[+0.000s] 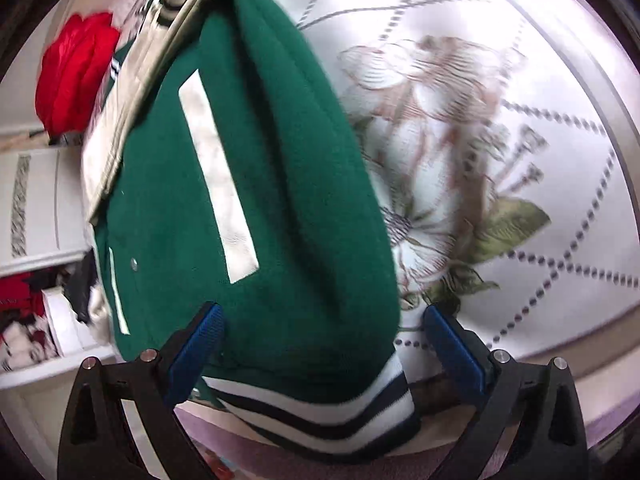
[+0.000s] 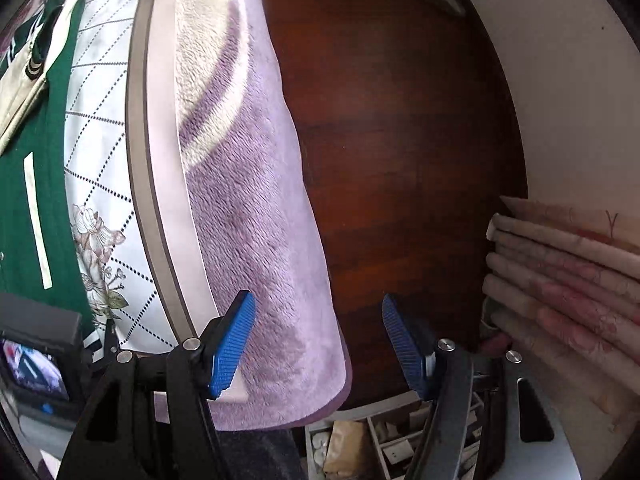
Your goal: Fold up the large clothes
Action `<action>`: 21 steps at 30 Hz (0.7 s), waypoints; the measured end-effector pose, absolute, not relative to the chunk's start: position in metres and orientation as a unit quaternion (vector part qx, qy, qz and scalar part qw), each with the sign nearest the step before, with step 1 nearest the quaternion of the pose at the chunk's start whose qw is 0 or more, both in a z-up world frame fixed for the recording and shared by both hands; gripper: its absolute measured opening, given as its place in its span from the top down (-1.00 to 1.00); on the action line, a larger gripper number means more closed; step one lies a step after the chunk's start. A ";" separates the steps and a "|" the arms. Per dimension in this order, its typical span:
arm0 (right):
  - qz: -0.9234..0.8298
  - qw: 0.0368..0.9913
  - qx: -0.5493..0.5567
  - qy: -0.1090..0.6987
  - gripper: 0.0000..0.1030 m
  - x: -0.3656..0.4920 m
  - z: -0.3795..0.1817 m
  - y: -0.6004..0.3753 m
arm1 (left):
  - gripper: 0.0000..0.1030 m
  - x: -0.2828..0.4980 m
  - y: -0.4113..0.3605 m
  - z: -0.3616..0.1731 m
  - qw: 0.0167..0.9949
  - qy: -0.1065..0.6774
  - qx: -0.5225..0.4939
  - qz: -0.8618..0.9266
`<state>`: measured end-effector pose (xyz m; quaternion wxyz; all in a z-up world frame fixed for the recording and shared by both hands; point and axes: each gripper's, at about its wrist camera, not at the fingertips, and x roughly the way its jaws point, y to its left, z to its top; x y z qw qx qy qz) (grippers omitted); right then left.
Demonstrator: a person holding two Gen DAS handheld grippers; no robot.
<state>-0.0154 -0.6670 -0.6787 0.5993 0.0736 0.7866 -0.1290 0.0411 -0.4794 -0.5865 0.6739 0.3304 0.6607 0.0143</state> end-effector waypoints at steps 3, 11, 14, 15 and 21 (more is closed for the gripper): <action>-0.113 0.608 0.099 0.780 -0.32 0.011 -0.688 -0.641 | -0.47 0.048 -0.468 -0.574 0.697 0.637 0.327 0.017; 0.135 0.608 0.396 0.674 -0.63 0.134 -0.728 -0.603 | 0.71 0.083 -0.396 -0.515 0.744 0.627 0.229 0.011; 0.192 0.582 0.432 0.661 -0.64 0.199 -0.762 -0.573 | 0.71 0.088 -0.382 -0.500 0.751 0.621 0.221 0.023; 0.209 0.572 0.439 0.661 -0.63 0.225 -0.775 -0.560 | 0.71 0.089 -0.377 -0.496 0.753 0.620 0.218 0.027; 0.233 0.542 0.459 0.664 -0.63 0.314 -0.813 -0.508 | 0.72 0.103 -0.361 -0.485 0.752 0.630 0.187 0.044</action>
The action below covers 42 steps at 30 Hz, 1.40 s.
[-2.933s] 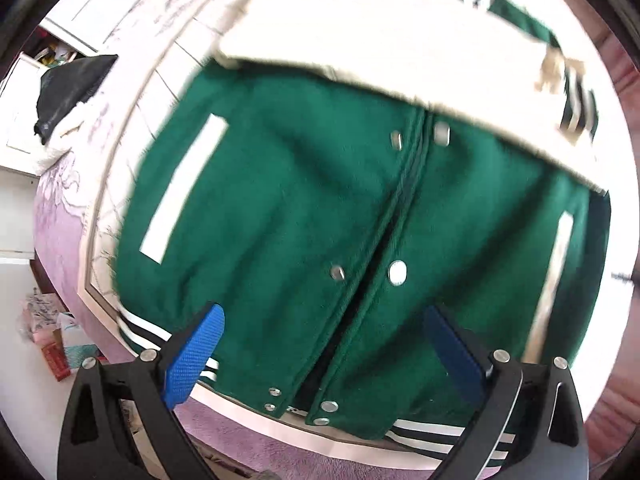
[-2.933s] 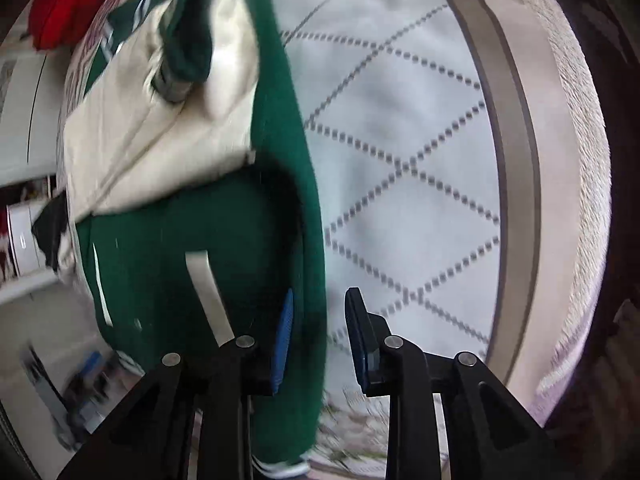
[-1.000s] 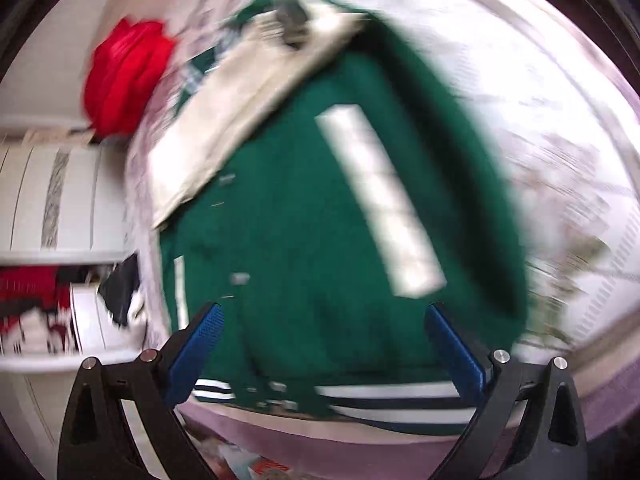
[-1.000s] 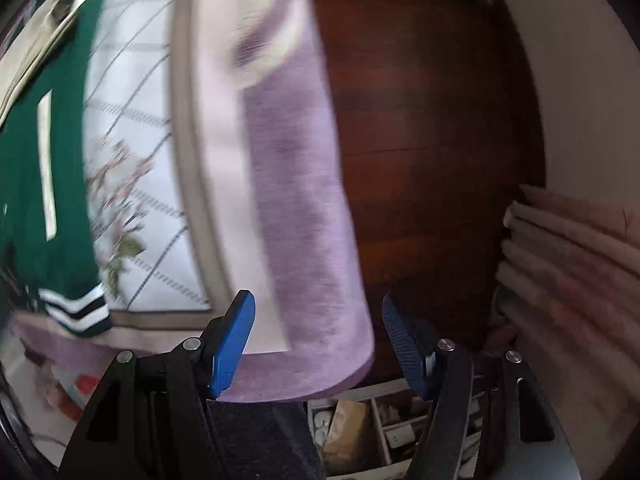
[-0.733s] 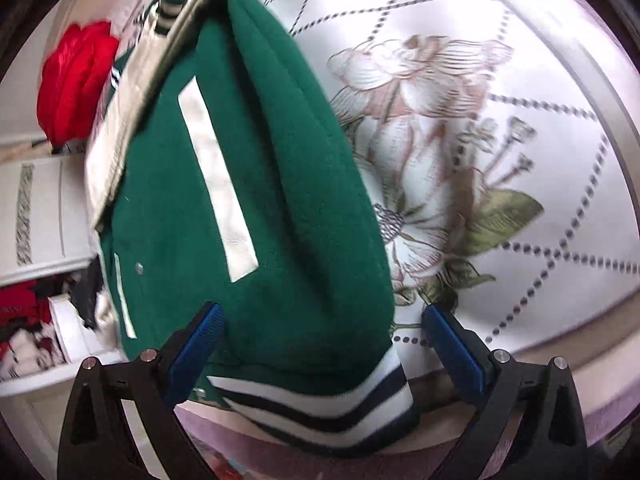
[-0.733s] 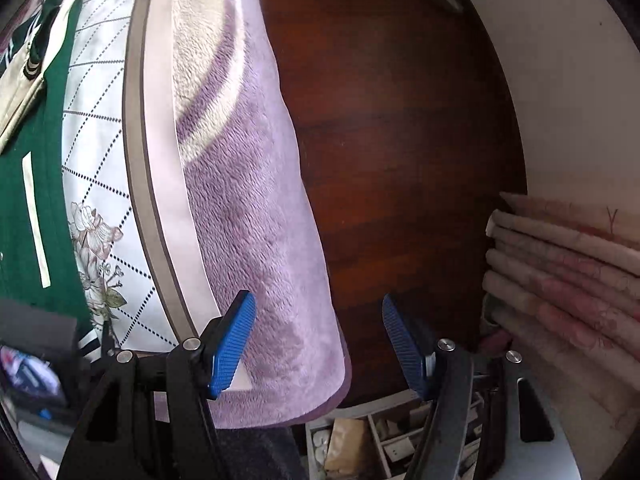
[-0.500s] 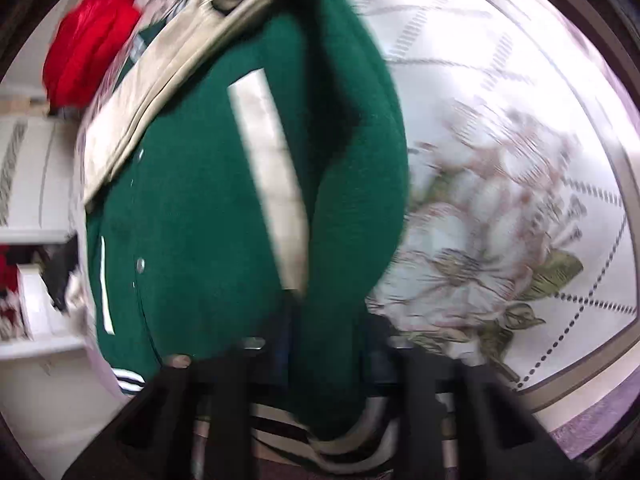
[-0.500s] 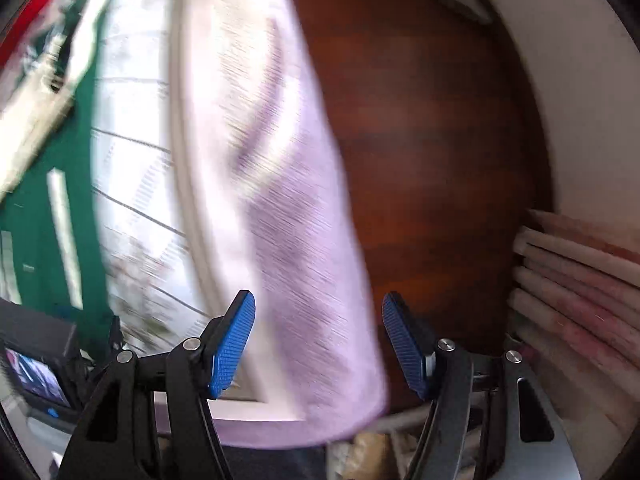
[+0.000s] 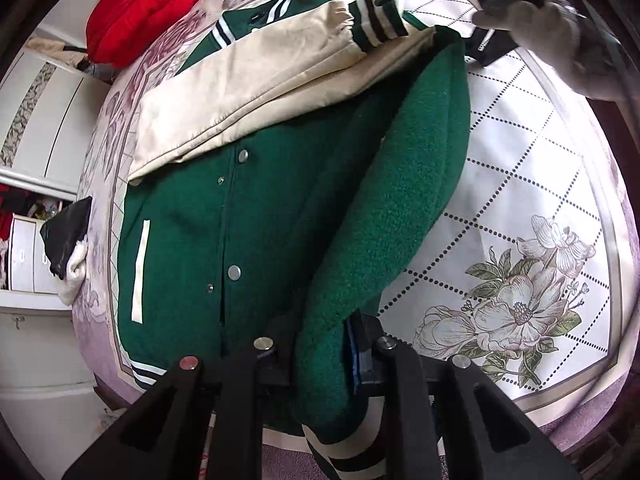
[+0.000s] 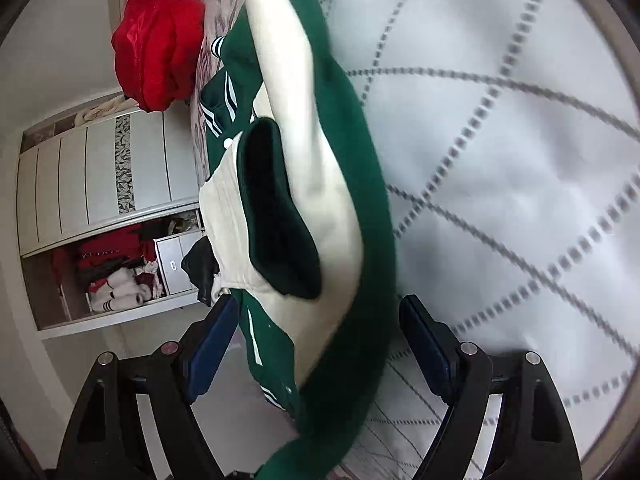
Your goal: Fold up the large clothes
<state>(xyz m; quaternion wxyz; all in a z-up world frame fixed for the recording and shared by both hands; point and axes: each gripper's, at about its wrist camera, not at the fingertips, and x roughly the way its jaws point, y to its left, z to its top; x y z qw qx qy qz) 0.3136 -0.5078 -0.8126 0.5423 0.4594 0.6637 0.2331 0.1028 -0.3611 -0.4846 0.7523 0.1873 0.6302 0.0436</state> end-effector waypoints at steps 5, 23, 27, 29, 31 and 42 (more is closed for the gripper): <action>0.154 0.575 0.449 0.667 0.60 0.328 -0.807 -0.482 | 0.72 0.106 -0.341 -0.475 0.758 0.632 0.154 0.041; 0.137 0.680 0.226 0.683 0.67 0.405 -0.599 -0.108 | 0.59 0.112 -0.030 -0.413 0.776 0.618 -0.089 0.091; 0.117 0.674 0.123 0.719 0.56 0.419 -0.653 0.003 | 0.44 0.113 0.055 -0.495 0.725 0.660 -0.177 0.079; 0.122 0.652 0.118 0.739 0.06 0.421 -0.682 0.028 | 0.37 0.103 0.086 -0.523 0.698 0.679 -0.216 0.072; 0.135 0.649 0.128 0.738 -0.23 0.420 -0.683 0.042 | 0.06 0.087 0.119 -0.533 0.688 0.669 -0.277 0.053; 0.234 0.617 0.124 0.741 -0.30 0.285 -0.616 -0.026 | -0.70 0.017 0.197 -0.500 0.685 0.631 -0.359 0.067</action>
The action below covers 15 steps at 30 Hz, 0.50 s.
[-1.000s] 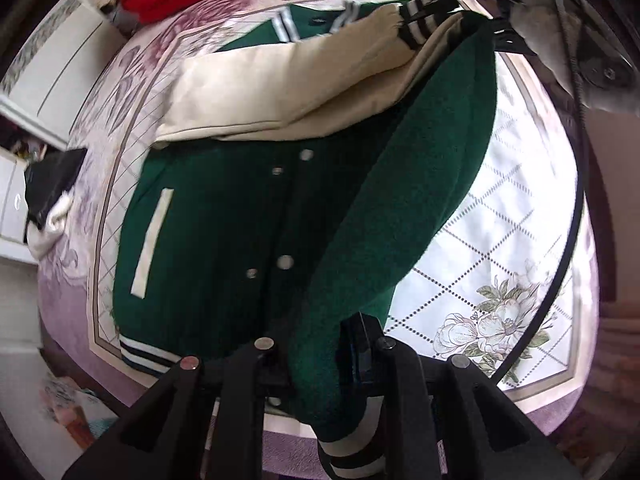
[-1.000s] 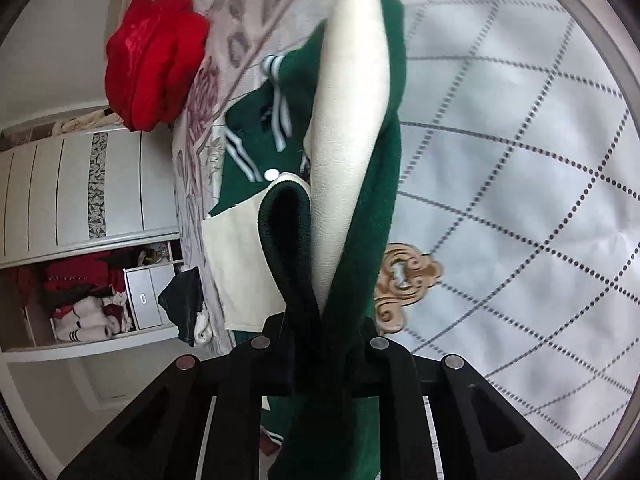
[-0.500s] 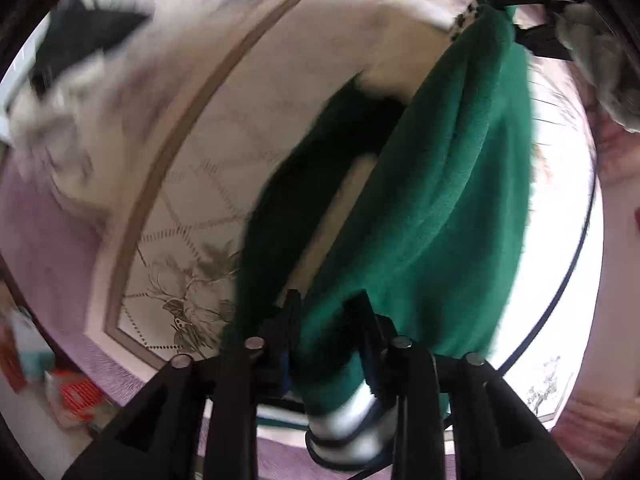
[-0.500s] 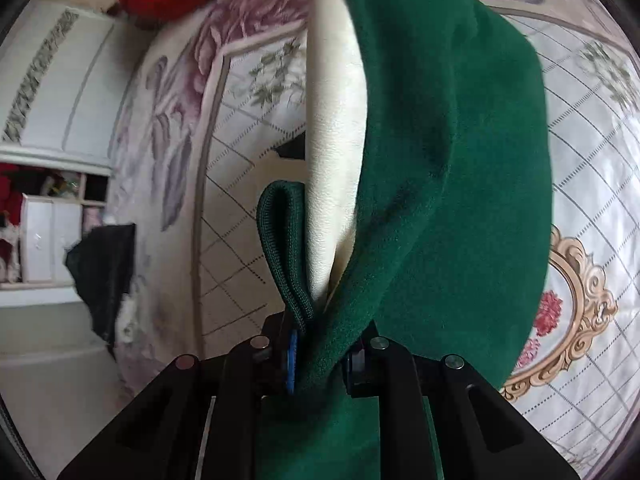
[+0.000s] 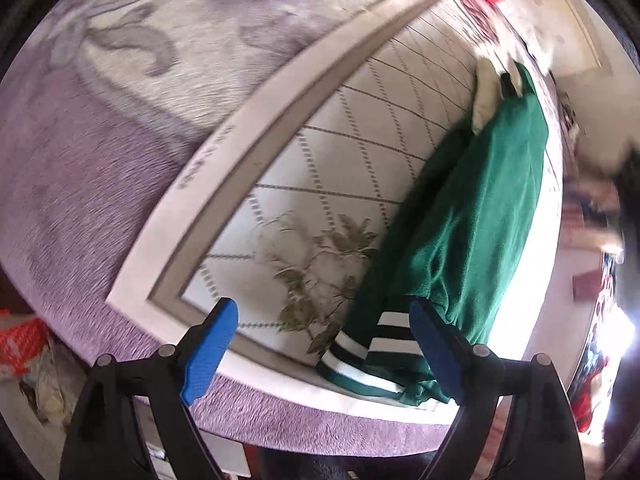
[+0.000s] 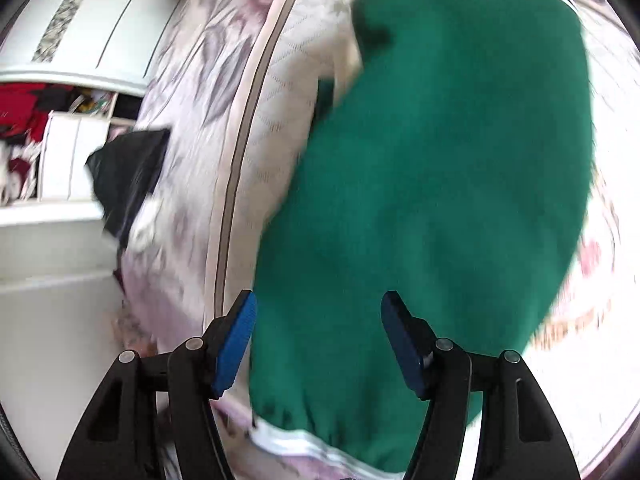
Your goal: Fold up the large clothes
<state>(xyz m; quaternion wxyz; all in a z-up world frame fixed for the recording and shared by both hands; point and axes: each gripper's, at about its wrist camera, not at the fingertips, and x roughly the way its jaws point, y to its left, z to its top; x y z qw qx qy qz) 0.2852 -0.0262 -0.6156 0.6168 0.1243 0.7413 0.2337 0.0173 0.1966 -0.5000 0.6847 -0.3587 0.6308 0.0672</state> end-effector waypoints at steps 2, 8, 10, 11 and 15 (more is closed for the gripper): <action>0.223 0.609 0.111 0.753 -0.30 0.245 -0.614 -0.048 | -0.70 0.029 0.197 -0.498 0.680 0.618 -0.389 0.055; 0.155 0.555 0.138 0.806 -0.30 0.123 -0.663 -0.114 | -0.67 0.063 0.127 -0.545 0.647 0.662 -0.377 -0.006; 0.137 0.547 0.162 0.810 -0.30 0.093 -0.683 -0.131 | -0.06 0.065 0.103 -0.556 0.661 0.674 -0.331 0.009; 0.127 0.544 0.168 0.812 -0.30 0.080 -0.692 -0.137 | 0.25 0.064 0.098 -0.555 0.669 0.677 -0.307 0.025; 0.127 0.521 0.244 0.808 -0.30 0.044 -0.729 -0.144 | 0.70 0.041 0.106 -0.531 0.693 0.641 -0.328 0.032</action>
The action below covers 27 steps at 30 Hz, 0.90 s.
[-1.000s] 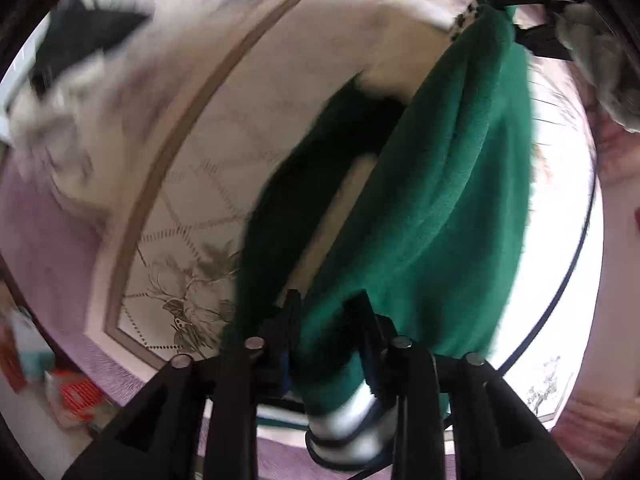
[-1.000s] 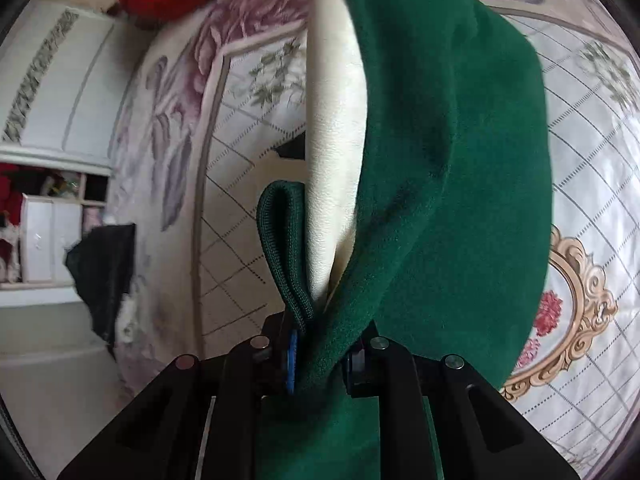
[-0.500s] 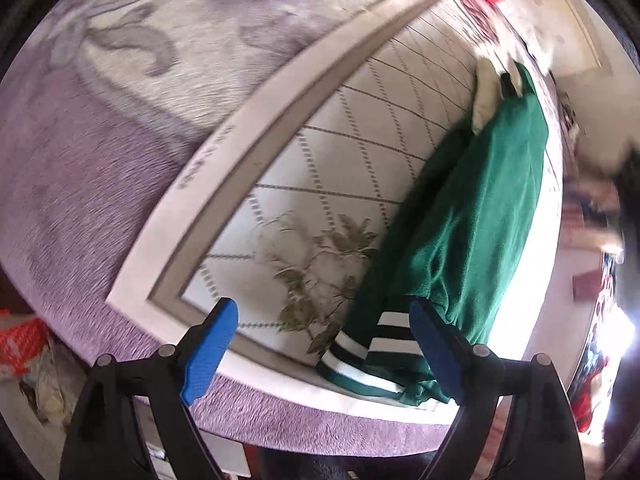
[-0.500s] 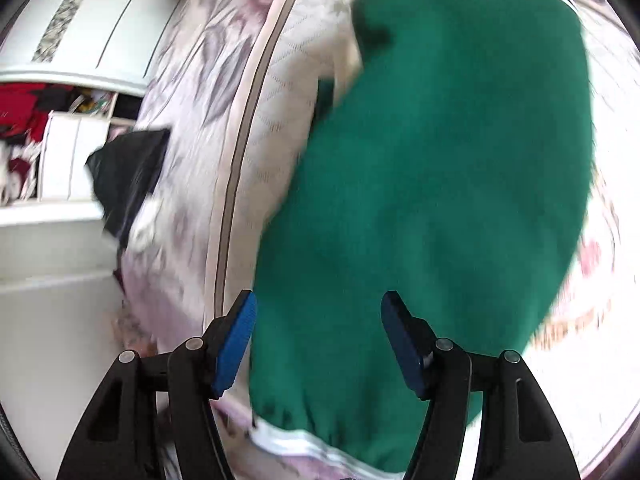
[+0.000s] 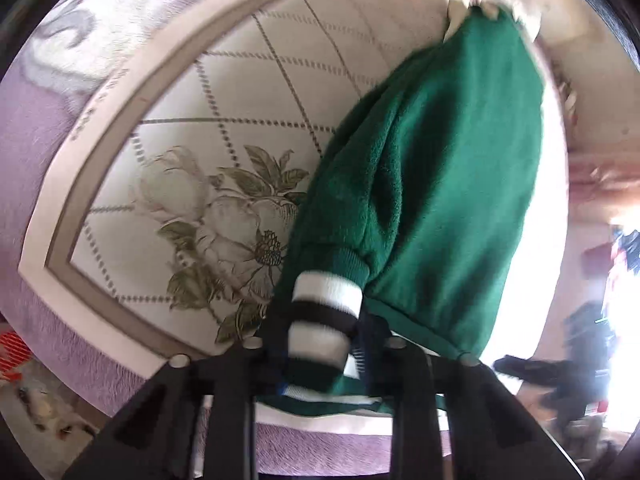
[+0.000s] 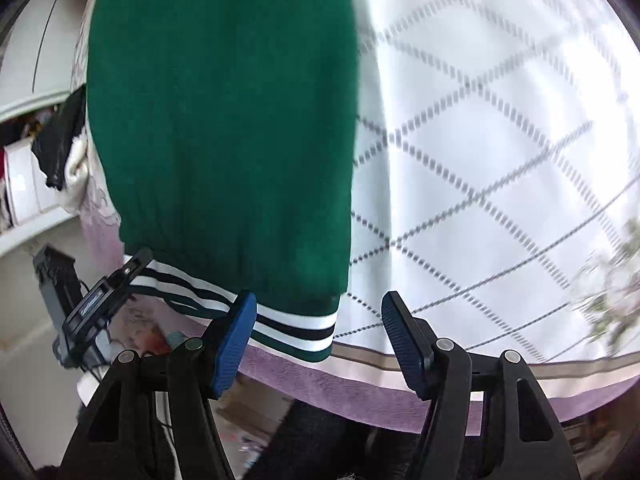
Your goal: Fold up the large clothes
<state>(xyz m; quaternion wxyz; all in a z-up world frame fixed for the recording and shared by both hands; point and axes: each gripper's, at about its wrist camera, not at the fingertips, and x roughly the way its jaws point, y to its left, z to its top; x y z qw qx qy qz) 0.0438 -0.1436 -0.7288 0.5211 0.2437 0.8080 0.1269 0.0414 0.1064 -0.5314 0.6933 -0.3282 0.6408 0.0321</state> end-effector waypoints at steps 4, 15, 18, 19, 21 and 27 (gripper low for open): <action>0.144 0.494 0.319 0.796 -0.13 0.014 -0.767 -0.132 | 0.79 0.031 0.119 -0.538 0.672 0.663 -0.330 0.038; 0.170 0.526 0.179 0.814 0.60 -0.004 -0.736 -0.103 | 0.68 0.066 0.074 -0.485 0.686 0.709 -0.158 0.049; 0.156 0.580 0.116 0.791 0.43 0.011 -0.707 -0.109 | 0.50 0.086 0.058 -0.446 0.711 0.691 -0.122 0.034; 0.147 0.595 0.100 0.784 0.17 0.015 -0.700 -0.109 | 0.34 0.094 0.054 -0.435 0.723 0.680 -0.118 0.028; 0.123 0.616 0.067 0.775 -0.27 0.025 -0.692 -0.116 | -0.83 0.110 0.050 -0.425 0.739 0.664 -0.113 0.032; 0.117 0.676 0.060 0.725 -0.29 0.065 -0.680 -0.119 | -0.88 0.166 0.024 -0.453 0.776 0.624 -0.096 0.011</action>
